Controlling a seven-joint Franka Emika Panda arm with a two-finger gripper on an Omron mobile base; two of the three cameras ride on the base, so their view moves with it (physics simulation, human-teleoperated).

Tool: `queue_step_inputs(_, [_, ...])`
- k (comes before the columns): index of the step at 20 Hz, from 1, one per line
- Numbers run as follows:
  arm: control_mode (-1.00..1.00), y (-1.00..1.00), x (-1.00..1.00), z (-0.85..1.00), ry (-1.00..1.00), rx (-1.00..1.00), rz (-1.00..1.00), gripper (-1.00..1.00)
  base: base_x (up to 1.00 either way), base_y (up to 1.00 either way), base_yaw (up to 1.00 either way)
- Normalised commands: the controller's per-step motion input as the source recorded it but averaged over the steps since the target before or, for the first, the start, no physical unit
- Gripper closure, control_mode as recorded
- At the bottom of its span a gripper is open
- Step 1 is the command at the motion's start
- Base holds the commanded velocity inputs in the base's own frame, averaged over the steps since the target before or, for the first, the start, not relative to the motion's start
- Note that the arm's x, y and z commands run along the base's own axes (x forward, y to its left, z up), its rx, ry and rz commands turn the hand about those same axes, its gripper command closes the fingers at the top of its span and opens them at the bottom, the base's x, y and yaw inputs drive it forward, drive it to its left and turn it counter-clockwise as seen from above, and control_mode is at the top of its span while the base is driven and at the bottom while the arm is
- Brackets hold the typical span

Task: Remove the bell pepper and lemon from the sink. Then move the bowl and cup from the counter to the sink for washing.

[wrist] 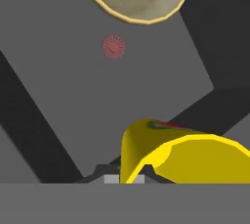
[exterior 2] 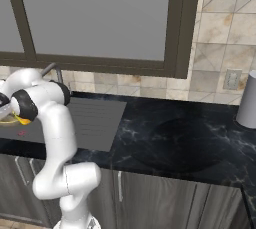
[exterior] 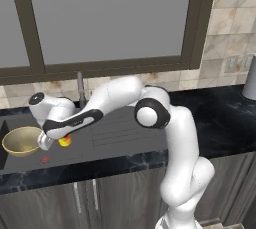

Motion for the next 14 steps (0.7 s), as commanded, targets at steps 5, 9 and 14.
queue_step_inputs(5, [-1.0, 0.0, 0.14, -0.2, 0.0, 0.0, 0.0, 1.0, 0.0, 0.0, 0.0])
queue_step_inputs(9, [-1.0, 0.0, 0.16, -0.23, 0.0, 0.02, 0.01, 1.0, 0.0, 0.0, 0.0])
queue_step_inputs(14, [-1.0, 0.01, 0.14, -0.25, 0.0, 0.06, 0.06, 1.0, 0.0, 0.0, 0.0])
